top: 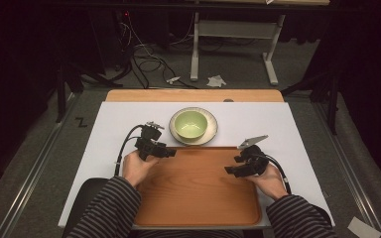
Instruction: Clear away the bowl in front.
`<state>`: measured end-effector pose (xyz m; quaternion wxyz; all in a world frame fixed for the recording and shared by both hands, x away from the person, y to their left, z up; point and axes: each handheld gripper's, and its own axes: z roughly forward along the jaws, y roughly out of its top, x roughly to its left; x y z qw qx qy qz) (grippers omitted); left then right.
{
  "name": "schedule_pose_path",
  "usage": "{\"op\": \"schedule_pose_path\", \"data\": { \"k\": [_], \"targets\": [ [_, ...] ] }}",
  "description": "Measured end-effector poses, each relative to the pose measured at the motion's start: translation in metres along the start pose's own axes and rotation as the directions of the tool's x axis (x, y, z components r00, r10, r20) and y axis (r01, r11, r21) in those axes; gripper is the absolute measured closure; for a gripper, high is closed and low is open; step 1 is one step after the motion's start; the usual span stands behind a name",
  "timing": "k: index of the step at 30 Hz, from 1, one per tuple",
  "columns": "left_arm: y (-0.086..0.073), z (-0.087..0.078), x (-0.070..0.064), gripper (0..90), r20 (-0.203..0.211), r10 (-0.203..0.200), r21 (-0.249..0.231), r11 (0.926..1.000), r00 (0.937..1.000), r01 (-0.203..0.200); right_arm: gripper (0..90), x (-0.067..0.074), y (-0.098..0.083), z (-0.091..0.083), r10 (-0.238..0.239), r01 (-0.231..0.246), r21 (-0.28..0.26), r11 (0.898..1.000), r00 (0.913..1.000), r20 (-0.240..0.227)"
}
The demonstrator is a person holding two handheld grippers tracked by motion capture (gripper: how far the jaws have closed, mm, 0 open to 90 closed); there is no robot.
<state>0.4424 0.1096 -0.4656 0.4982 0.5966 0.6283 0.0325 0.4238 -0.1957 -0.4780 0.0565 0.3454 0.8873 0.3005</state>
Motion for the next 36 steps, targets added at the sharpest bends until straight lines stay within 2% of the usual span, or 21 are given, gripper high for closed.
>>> {"op": "schedule_pose_path", "data": {
  "k": [1, 2, 8, 13, 25, 28, 31, 36],
  "targets": [
    [0.001, -0.001, 0.000, 44.6, 0.001, 0.012, 0.008, 0.9999, 0.9999, -0.012, 40.1, 0.000, 0.000, 0.000, 0.000, 0.000, 0.000, 1.000, 1.0000, 0.000],
    [0.002, -0.001, -0.003, 44.6, 0.005, 0.007, -0.004, 1.0000, 1.0000, -0.007, 40.1, 0.000, 0.000, 0.000, -0.003, 0.003, 0.000, 1.000, 1.0000, 0.000],
    [0.003, -0.002, -0.006, 44.6, 0.015, 0.022, -0.003, 0.9998, 0.9997, -0.021, 40.1, 0.000, 0.000, 0.001, -0.007, 0.007, 0.008, 1.000, 1.0000, 0.004],
    [0.005, -0.003, -0.012, 44.4, 0.027, 0.019, -0.018, 0.9997, 0.9995, -0.019, 40.1, 0.001, 0.000, 0.001, -0.003, 0.002, 0.007, 1.000, 1.0000, 0.004],
    [0.013, -0.004, -0.022, 43.7, 0.047, 0.031, -0.013, 0.9995, 0.9984, -0.030, 40.1, 0.000, 0.000, 0.002, -0.009, 0.009, 0.009, 1.000, 1.0000, 0.001],
    [0.015, 0.000, -0.027, 43.7, 0.054, 0.031, -0.017, 0.9994, 0.9981, -0.030, 40.1, -0.001, 0.000, 0.003, -0.003, 0.003, 0.017, 1.000, 1.0000, 0.002],
    [0.016, 0.004, -0.030, 43.6, 0.057, 0.047, 0.001, 0.9989, 0.9973, -0.047, 40.1, 0.000, 0.000, 0.002, -0.003, 0.003, 0.010, 1.000, 1.0000, 0.002],
    [0.018, 0.008, -0.037, 43.7, 0.063, 0.041, -0.001, 0.9991, 0.9972, -0.041, 40.1, 0.001, 0.000, 0.003, -0.002, 0.002, 0.014, 1.000, 1.0000, 0.002]
  ]
}}
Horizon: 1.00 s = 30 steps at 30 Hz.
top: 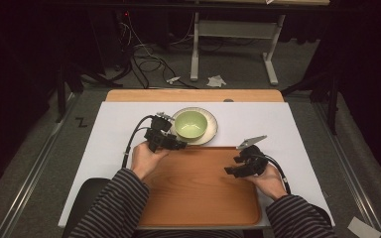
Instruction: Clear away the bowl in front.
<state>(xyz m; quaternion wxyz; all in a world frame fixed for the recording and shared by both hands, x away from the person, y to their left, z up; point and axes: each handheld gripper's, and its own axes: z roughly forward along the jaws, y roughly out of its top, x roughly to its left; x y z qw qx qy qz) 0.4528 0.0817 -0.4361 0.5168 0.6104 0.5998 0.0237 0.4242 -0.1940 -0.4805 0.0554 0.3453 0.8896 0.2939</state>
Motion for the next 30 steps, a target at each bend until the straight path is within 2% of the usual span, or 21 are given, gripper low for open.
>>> {"op": "schedule_pose_path", "data": {
  "k": [8, 20, 23, 30],
  "targets": [
    [0.006, 0.008, -0.008, 43.9, -0.009, 0.006, 0.009, 0.9999, 0.9999, -0.006, 40.1, -0.001, 0.000, -0.001, -0.004, 0.004, -0.007, 1.000, 1.0000, 0.002],
    [0.028, 0.018, -0.018, 41.6, -0.019, 0.022, 0.025, 0.9995, 0.9996, -0.021, 40.1, -0.001, 0.000, -0.001, -0.001, 0.001, -0.010, 1.000, 1.0000, -0.001],
    [0.032, 0.021, -0.019, 41.3, -0.023, 0.021, 0.028, 0.9994, 0.9995, -0.021, 40.1, -0.002, 0.000, -0.001, -0.003, 0.003, -0.007, 1.000, 1.0000, -0.002],
    [0.041, 0.029, -0.018, 41.7, -0.047, 0.049, 0.052, 0.9976, 0.9977, -0.047, 40.1, -0.001, 0.000, -0.002, 0.001, -0.001, -0.010, 1.000, 1.0000, 0.000]
  ]
}}
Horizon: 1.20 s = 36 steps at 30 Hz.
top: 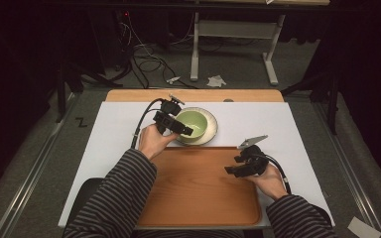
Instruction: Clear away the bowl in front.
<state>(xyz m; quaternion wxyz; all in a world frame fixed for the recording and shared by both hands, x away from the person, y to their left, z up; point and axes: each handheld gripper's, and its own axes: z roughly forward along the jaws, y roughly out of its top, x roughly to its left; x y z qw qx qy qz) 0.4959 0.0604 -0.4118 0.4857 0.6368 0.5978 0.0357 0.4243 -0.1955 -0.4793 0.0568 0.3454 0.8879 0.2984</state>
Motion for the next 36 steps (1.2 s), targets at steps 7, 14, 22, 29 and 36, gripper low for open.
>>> {"op": "schedule_pose_path", "data": {
  "k": [7, 14, 22, 29, 36],
  "targets": [
    [0.009, 0.010, 0.005, 44.2, -0.054, 0.032, 0.013, 0.9994, 0.9980, -0.031, 40.1, -0.001, 0.000, 0.000, -0.005, 0.005, -0.002, 1.000, 1.0000, 0.001],
    [0.017, 0.021, 0.013, 44.8, -0.101, 0.032, 0.018, 0.9994, 0.9943, -0.031, 40.1, -0.001, 0.000, -0.001, 0.009, -0.009, 0.006, 1.000, 1.0000, -0.002],
    [0.026, 0.032, 0.023, 44.4, -0.151, 0.021, 0.019, 0.9997, 0.9883, -0.018, 40.1, 0.000, 0.000, 0.000, 0.008, -0.008, 0.004, 1.000, 1.0000, -0.001],
    [0.027, 0.044, 0.033, 47.1, -0.204, 0.001, 0.020, 0.9998, 0.9790, 0.003, 40.0, 0.000, 0.000, 0.000, -0.002, 0.002, 0.000, 1.000, 1.0000, 0.000],
    [0.026, 0.056, 0.041, 49.9, -0.224, -0.014, 0.011, 0.9998, 0.9744, 0.017, 40.0, 0.000, 0.000, 0.000, -0.002, 0.002, 0.004, 1.000, 1.0000, 0.002]
  ]
}}
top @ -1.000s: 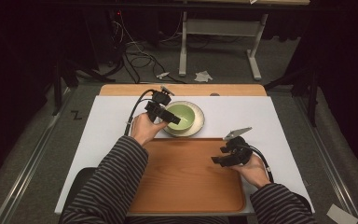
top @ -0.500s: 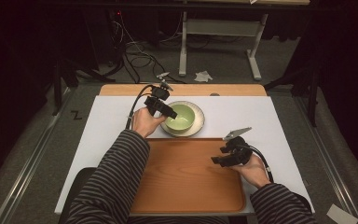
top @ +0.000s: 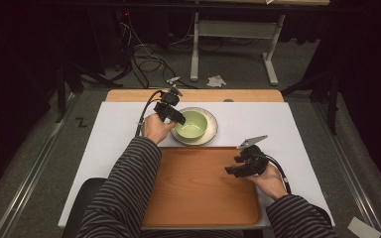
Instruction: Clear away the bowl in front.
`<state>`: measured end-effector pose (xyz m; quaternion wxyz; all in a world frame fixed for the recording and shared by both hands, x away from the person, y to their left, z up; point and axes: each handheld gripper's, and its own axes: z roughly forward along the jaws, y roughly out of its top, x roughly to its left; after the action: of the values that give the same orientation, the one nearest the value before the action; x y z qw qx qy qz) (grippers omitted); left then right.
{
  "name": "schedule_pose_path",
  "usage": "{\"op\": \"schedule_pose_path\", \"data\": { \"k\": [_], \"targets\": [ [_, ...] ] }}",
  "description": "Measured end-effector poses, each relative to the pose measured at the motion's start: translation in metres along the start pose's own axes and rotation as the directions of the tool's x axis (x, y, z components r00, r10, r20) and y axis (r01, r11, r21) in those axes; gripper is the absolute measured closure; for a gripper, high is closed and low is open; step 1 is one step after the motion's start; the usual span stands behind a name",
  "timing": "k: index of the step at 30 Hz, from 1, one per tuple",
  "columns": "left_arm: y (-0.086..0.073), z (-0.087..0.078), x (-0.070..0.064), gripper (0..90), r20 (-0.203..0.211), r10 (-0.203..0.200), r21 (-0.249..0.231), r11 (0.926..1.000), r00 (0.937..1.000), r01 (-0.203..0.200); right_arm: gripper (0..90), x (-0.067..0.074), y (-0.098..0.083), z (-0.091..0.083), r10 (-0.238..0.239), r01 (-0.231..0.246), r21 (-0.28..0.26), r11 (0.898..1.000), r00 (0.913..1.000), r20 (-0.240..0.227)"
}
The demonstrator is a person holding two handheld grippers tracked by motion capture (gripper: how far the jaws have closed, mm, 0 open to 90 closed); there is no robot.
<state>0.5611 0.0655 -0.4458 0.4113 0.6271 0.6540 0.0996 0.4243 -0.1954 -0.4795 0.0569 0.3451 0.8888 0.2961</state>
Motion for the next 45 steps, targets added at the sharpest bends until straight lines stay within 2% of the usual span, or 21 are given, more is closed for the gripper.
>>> {"op": "schedule_pose_path", "data": {
  "k": [4, 17, 30, 40, 42, 45],
  "targets": [
    [-0.003, 0.005, 0.000, 51.7, -0.009, 0.008, 0.013, 0.9999, 0.9999, -0.008, 40.1, 0.000, 0.000, 0.000, -0.012, 0.012, -0.001, 1.000, 0.9999, -0.003],
    [-0.003, 0.021, 0.013, 62.0, -0.035, -0.047, 0.037, 0.9981, 0.9983, 0.049, 40.0, 0.000, 0.000, 0.000, -0.010, 0.010, 0.001, 1.000, 0.9999, -0.004],
    [-0.005, 0.029, 0.018, 74.8, -0.044, -0.064, 0.066, 0.9956, 0.9970, 0.067, 40.1, 0.001, 0.000, -0.001, -0.003, 0.003, -0.006, 1.000, 1.0000, 0.000],
    [-0.002, 0.029, 0.020, 79.9, -0.018, -0.106, 0.080, 0.9910, 0.9942, 0.107, 40.1, 0.001, 0.000, -0.001, -0.003, 0.003, -0.009, 1.000, 1.0000, 0.003],
    [-0.001, 0.030, 0.021, 80.6, -0.016, -0.116, 0.081, 0.9898, 0.9931, 0.117, 40.1, 0.000, 0.000, -0.001, -0.018, 0.018, -0.009, 1.000, 0.9998, 0.006],
    [0.000, 0.030, 0.022, 81.6, -0.010, -0.142, 0.078, 0.9868, 0.9899, 0.142, 40.1, 0.001, 0.000, -0.001, 0.002, -0.002, -0.008, 1.000, 1.0000, 0.000]
  ]
}}
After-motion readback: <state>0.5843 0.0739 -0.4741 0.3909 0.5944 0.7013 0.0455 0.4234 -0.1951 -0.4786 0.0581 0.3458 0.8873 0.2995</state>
